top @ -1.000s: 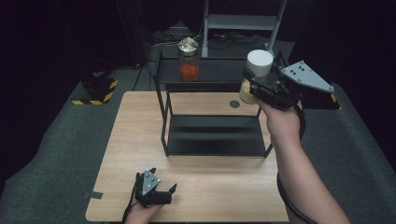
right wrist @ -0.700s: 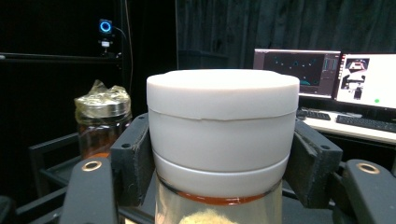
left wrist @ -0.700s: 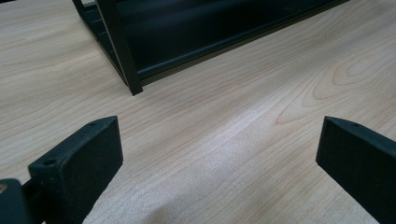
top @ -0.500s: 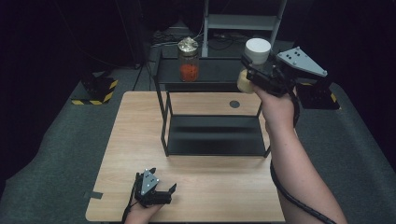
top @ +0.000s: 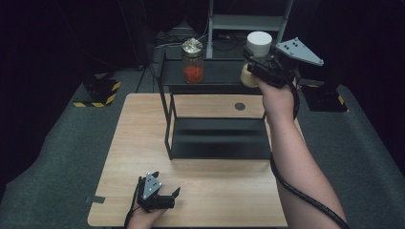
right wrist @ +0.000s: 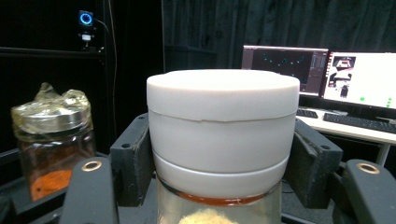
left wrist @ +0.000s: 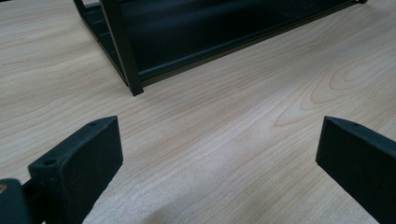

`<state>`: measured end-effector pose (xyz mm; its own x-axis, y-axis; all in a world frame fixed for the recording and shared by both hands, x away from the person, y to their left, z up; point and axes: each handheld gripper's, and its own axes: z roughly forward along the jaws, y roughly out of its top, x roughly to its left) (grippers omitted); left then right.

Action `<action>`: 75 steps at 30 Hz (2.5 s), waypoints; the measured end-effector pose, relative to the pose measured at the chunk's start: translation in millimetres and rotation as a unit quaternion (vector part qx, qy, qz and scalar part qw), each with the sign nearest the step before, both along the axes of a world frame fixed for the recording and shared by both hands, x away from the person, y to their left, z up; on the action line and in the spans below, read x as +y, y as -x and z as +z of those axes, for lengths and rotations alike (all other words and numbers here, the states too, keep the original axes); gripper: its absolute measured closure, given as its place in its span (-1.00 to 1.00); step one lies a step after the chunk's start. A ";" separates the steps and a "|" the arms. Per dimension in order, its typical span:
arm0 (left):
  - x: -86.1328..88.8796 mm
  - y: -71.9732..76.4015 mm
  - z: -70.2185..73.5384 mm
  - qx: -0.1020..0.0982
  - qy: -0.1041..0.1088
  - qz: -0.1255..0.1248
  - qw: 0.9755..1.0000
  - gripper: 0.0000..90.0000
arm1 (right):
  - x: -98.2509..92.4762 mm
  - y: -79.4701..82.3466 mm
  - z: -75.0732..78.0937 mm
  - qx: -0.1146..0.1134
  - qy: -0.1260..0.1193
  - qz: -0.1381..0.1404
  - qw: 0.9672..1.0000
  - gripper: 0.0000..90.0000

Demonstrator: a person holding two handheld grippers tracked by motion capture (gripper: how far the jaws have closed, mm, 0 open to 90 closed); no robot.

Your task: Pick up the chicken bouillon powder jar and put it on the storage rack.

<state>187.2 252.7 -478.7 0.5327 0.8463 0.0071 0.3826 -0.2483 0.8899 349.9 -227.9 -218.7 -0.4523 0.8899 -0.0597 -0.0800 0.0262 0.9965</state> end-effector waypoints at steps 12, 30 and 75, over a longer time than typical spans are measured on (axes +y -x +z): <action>1.1 1.5 -1.1 -0.004 0.002 0.000 1.000 -0.98 | 3.4 -17.4 -4.8 0.006 -0.018 -0.006 1.000 -0.25; 3.0 2.5 -2.2 -0.006 0.007 -0.002 1.000 -0.98 | 8.2 -28.1 -11.7 0.008 -0.017 -0.005 1.000 -0.25; 2.3 2.5 -1.2 -0.006 0.002 -0.004 1.000 -0.98 | 9.6 -8.9 -10.2 0.011 -0.020 -0.002 1.000 -1.00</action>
<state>184.7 255.0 -479.9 0.5402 0.8415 0.0101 0.3705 -0.2486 0.8950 358.9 -218.3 -228.9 -0.4502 0.8928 -0.0133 -0.0582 -0.0144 0.9982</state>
